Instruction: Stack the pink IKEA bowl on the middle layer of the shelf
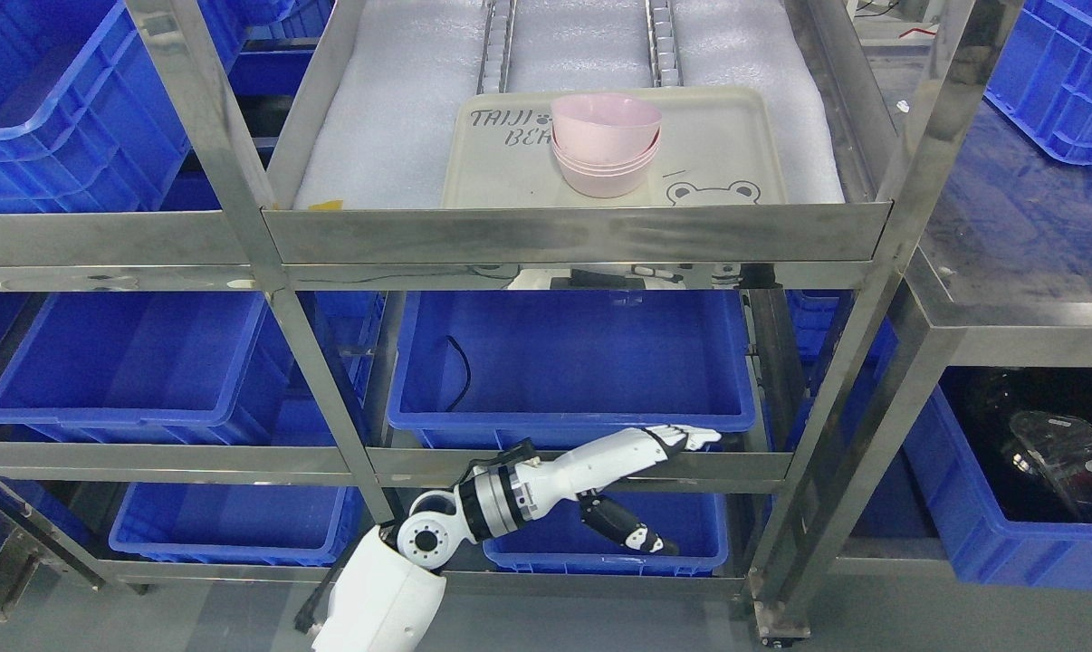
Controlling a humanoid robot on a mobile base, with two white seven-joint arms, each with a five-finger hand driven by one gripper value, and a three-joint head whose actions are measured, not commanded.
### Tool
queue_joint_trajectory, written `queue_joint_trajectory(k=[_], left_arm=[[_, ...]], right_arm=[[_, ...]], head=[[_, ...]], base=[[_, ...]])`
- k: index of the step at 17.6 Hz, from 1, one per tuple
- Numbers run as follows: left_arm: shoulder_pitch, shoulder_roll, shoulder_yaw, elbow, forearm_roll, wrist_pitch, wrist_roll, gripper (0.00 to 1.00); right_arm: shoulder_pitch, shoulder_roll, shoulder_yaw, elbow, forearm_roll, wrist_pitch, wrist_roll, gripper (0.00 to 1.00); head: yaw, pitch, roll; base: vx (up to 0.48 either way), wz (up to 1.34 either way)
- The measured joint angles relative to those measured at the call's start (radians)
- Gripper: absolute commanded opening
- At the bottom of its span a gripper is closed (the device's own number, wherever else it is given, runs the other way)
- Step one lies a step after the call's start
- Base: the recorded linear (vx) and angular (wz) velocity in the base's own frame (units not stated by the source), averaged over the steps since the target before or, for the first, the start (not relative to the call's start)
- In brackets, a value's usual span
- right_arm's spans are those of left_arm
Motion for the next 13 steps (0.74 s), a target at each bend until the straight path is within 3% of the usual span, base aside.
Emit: queue_joint_trajectory(k=[2, 6, 13], left_arm=[[0.036, 0.000, 0.058, 0.046, 0.025, 0.002, 0.142, 1.00], [0.047, -0.001, 0.147, 0.101, 0.114, 0.131, 0.291, 1.00], [0.018, -0.001, 0.255, 0.074, 0.222, 0.463, 0.353, 1.00]], right_arm=[[0.000, 0.000, 0.000, 0.000, 0.000, 0.000, 0.000, 1.00], [0.000, 0.000, 0.000, 0.000, 0.000, 0.000, 0.000, 1.00], [0.000, 0.000, 0.000, 0.000, 0.000, 0.000, 0.000, 1.00]], head=[[0.0000, 0.000, 0.000], [0.0000, 0.000, 0.000], [0.0000, 0.000, 0.000]], base=[[-0.020, -0.03], [0.003, -0.01], [0.031, 0.09]])
